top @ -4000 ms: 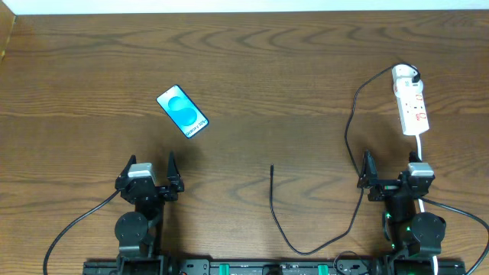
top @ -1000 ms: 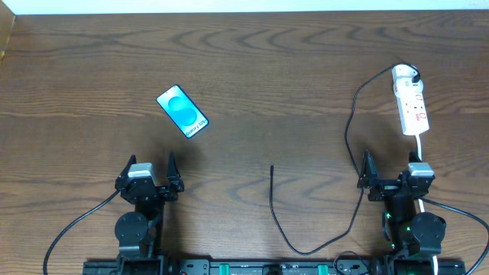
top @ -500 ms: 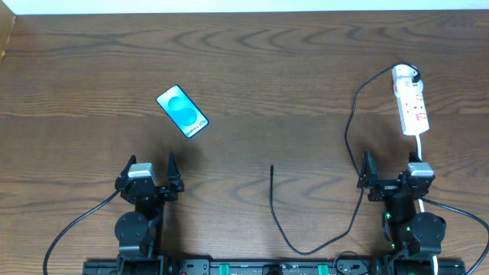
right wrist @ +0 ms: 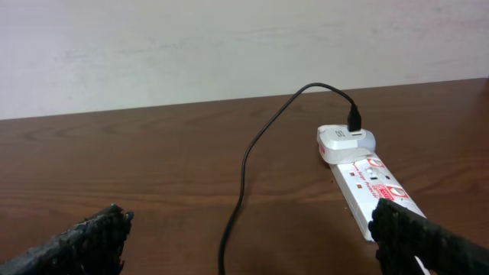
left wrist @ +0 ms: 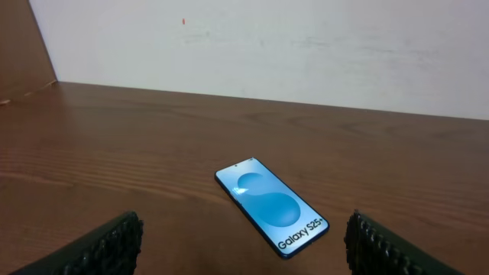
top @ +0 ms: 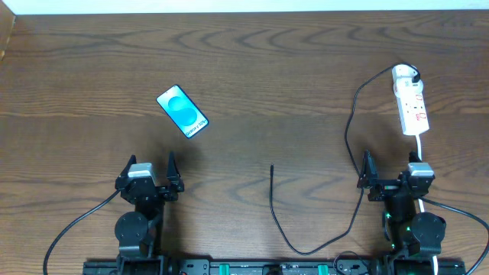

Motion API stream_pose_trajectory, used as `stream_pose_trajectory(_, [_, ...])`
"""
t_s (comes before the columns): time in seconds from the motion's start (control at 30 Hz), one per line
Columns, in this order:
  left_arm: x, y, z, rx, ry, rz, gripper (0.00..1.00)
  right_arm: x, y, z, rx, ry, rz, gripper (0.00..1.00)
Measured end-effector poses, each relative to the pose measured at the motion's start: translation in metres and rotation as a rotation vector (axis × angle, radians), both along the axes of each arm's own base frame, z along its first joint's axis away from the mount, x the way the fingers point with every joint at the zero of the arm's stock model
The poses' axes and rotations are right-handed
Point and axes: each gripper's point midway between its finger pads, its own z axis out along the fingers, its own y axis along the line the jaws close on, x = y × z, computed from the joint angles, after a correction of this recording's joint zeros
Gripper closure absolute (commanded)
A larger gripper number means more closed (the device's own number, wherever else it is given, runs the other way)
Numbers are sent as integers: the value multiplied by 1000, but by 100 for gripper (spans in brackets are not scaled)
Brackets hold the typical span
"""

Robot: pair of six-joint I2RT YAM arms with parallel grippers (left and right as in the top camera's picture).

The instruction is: Plug charger to phone and switch on socket

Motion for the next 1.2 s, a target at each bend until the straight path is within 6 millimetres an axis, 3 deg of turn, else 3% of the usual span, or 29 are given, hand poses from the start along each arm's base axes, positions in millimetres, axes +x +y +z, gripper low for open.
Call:
stream_pose_trajectory(0.17, [-1, 0, 0, -1, 19, 1, 15, 0, 0, 0, 0, 0, 0, 1])
stream_pose_trajectory(0.37, [-3, 1, -14, -5, 136, 5, 15, 0, 0, 0, 0, 0, 0, 1])
stream_pose_trajectory(0.83, [27, 1, 28, -14, 305, 7, 15, 0, 0, 0, 0, 0, -2, 1])
stream_pose_trajectory(1.2, [48, 1, 24, -22, 525, 11, 15, 0, -1, 0, 0, 0, -3, 1])
